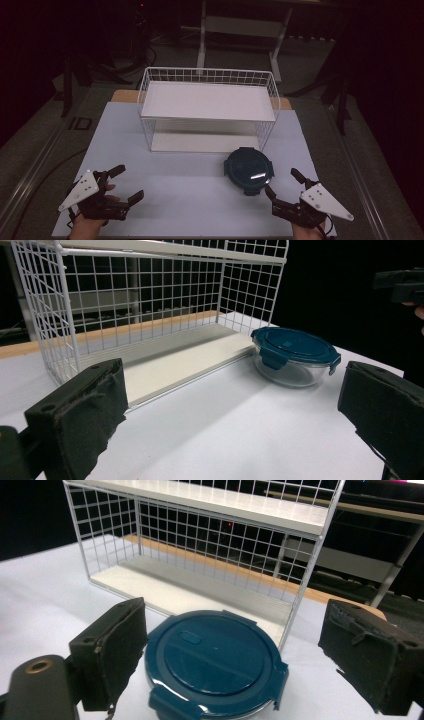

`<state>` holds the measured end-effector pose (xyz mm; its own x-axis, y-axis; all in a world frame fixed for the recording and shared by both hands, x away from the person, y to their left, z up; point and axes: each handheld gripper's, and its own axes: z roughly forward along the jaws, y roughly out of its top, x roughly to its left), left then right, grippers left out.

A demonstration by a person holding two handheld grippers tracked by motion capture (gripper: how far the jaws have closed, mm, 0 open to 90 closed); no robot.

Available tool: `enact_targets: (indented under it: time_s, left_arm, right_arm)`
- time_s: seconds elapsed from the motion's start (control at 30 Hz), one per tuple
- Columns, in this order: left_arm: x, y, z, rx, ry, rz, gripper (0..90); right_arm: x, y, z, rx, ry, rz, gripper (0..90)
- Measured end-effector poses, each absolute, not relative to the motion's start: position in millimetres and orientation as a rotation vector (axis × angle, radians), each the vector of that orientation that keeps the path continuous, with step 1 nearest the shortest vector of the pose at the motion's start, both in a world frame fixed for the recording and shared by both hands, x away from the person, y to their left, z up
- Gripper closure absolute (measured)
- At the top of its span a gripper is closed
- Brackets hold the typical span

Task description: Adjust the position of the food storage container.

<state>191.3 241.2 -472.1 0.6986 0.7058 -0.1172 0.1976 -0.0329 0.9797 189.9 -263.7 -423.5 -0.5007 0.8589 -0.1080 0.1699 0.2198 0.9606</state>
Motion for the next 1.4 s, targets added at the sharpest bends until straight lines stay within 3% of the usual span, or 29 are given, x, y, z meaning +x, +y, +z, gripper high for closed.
enact_targets:
  time_s: [0.7, 0.97, 1.03, 1.23, 1.27, 1.33, 1.4]
  left_arm:
    - [192, 240, -473, 1.596, 0.755, 0.472, 0.0]
    - [192, 240, -473, 1.596, 0.755, 0.466, 0.0]
    - [192, 240, -473, 1.599, 0.753, 0.465, 0.0]
    - [193, 240, -473, 1.602, 0.753, 0.459, 0.0]
    - [193, 240, -473, 1.602, 0.753, 0.459, 0.0]
    - [193, 240, -473, 1.599, 0.752, 0.459, 0.0]
    - [192, 240, -473, 1.601, 0.75, 0.46, 0.0]
  right_arm:
    - [260, -284, -420, 1.116, 1.888, 1.273, 15.9]
    - [278, -294, -446, 1.187, 1.92, 1.162, 48.6]
    - [281, -296, -450, 1.195, 1.933, 1.148, 50.2]
    - [290, -302, -473, 1.251, 1.982, 1.063, 75.5]
    - [290, -302, -473, 1.251, 1.982, 1.063, 75.5]
    - [292, -301, -478, 1.256, 2.006, 1.04, 86.0]
    - [294, -299, -483, 1.266, 2.03, 1.026, 89.8]
